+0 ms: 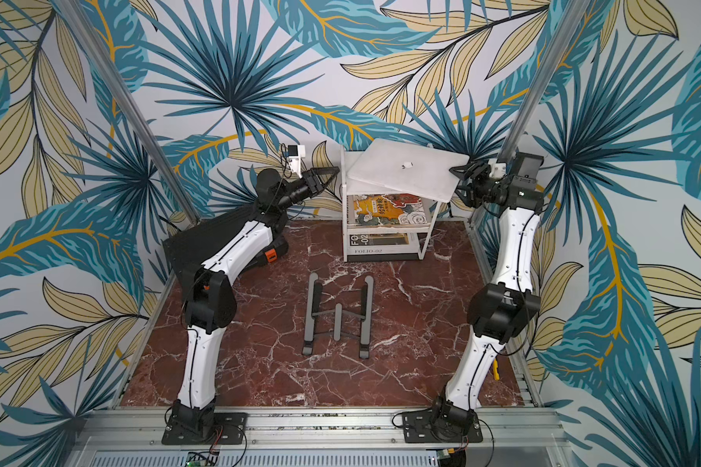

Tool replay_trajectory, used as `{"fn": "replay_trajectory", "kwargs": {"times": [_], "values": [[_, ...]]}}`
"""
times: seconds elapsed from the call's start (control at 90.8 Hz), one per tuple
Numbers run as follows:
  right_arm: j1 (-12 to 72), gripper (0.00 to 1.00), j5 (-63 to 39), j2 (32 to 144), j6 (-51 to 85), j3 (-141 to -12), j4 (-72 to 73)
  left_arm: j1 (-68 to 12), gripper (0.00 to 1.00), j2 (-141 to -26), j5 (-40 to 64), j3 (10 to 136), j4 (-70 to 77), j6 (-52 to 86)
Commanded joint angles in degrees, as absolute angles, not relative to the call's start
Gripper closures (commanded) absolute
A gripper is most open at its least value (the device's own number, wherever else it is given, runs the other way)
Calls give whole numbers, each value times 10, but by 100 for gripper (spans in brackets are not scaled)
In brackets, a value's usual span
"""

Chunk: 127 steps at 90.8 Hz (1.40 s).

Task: Close the laptop lid and set it aside
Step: Place the laptop on the shelf.

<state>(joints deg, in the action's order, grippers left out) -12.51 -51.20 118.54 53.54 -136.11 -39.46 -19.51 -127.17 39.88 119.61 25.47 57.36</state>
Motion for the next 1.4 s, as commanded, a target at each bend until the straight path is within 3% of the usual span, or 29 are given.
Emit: {"fn": "replay_trajectory", "kwargs": {"times": [0.0,0.452,0.881,1.124,1.267,1.388], "values": [[-127,34,-534,1129,514,-1326,-342,-194,55,-1203,398,1155,273,511],[-127,35,-531,1058,481,-1200,-321,-223,53,-1100,357,1064,130,332],[-126,81,-506,1063,480,-1218,-348,-224,53,-1106,368,1064,153,360],[-127,100,-496,1102,455,-1303,-407,-223,53,-1102,372,1067,142,359],[-129,100,-535,1175,433,-1441,-479,-223,53,-1096,379,1066,134,357],[-133,100,-604,1214,456,-1493,-459,-221,53,-1093,384,1067,123,352]]}}
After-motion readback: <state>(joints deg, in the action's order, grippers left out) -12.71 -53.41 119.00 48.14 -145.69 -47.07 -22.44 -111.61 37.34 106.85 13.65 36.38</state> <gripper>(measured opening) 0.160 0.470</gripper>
